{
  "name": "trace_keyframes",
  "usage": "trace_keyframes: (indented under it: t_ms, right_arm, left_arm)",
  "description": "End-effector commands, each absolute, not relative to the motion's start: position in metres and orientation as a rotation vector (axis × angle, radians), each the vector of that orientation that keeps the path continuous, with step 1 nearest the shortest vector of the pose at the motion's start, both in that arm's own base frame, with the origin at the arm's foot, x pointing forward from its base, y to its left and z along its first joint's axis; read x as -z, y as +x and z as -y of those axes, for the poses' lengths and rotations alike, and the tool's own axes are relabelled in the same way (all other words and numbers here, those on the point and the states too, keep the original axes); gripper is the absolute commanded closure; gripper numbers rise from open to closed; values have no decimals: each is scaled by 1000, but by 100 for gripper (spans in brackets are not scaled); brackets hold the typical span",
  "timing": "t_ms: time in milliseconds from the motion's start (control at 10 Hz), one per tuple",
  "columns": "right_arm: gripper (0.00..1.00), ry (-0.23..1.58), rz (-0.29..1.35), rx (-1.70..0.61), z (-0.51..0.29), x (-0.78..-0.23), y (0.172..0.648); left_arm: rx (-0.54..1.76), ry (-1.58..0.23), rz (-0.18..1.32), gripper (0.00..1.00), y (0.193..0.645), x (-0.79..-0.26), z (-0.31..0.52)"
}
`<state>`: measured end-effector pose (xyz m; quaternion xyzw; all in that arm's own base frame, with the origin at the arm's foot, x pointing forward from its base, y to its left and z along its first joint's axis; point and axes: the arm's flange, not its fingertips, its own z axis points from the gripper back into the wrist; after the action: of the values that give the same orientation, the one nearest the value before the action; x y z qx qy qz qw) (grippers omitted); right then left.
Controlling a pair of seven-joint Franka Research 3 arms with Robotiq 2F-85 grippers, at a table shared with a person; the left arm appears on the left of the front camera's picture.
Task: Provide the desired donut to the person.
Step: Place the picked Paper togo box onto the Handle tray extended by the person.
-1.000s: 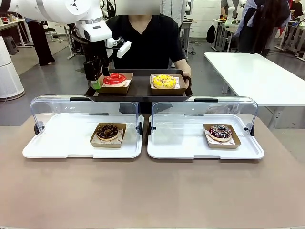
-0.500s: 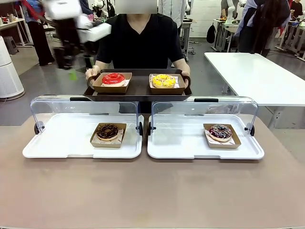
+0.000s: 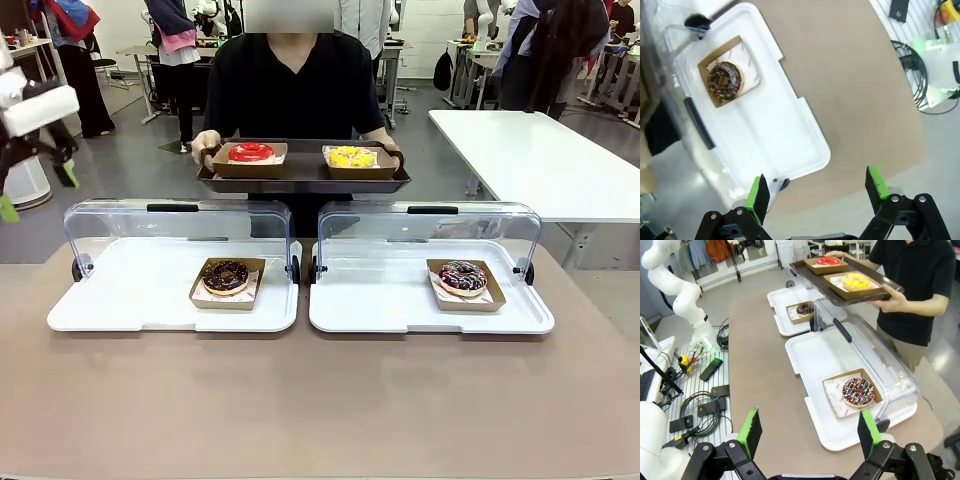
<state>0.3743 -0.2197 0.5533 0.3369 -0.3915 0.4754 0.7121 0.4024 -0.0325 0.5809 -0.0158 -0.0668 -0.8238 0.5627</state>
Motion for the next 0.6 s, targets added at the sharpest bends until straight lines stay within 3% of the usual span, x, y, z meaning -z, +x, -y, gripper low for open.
trace_keyframes:
  t_ms: [0, 100, 200, 500]
  right_arm:
    - [0, 747, 883, -1053, 220, -552, 374]
    - [0, 747, 883, -1053, 220, -552, 374]
    - [0, 747, 883, -1053, 220, -552, 374]
    - [0, 747, 883, -1053, 220, -552, 374]
  left_arm:
    - [1917, 0, 180, 0, 409, -565, 26]
    - [1877, 91, 120, 0, 404, -565, 31]
    - [1921, -39, 166, 0, 404, -567, 25]
    - [1909, -6, 157, 0, 406, -562, 25]
